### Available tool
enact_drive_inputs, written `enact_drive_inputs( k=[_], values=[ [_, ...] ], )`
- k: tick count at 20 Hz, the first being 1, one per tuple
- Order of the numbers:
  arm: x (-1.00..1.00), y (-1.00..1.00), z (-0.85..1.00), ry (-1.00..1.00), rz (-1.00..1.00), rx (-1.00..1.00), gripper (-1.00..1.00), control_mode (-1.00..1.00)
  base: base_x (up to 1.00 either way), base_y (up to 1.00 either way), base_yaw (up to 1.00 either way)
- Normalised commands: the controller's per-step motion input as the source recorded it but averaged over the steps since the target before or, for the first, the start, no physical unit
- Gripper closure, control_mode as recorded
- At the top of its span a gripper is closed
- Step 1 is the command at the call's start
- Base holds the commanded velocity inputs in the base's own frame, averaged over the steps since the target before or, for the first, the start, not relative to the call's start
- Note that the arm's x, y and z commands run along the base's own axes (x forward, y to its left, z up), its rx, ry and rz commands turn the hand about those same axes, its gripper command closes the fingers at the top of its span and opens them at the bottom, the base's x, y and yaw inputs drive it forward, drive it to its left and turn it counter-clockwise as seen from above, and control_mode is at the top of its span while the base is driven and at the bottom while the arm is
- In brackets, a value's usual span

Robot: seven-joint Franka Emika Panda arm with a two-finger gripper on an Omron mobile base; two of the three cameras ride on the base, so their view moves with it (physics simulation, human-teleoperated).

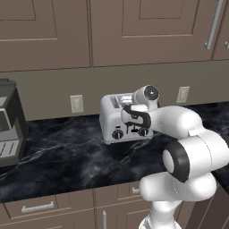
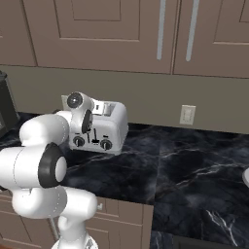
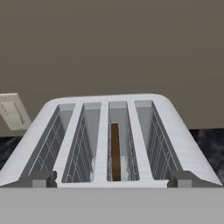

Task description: Start the toaster. Once the lever pops up, take the bread to the plate on the dining counter.

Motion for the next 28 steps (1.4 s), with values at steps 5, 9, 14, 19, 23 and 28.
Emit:
enact_drive_inputs(
  k=[5,9,14,19,23,28],
  values=[
    [0.00,0.00,0.00,0.00,0.00,0.00,-1.00,-1.00,0.00,0.00,0.00],
    [0.00,0.00,0.00,0.00,0.00,0.00,-1.00,-1.00,0.00,0.00,0.00],
    [0.00,0.00,0.00,0.00,0.00,0.00,-1.00,-1.00,0.00,0.00,0.00],
    [0.00,0.00,0.00,0.00,0.00,0.00,-1.00,-1.00,0.00,0.00,0.00],
    [0.00,0.00,0.00,0.00,0.00,0.00,-1.00,-1.00,0.00,0.00,0.00],
    [0.00,0.00,0.00,0.00,0.00,0.00,-1.00,-1.00,0.00,0.00,0.00]
  ],
)
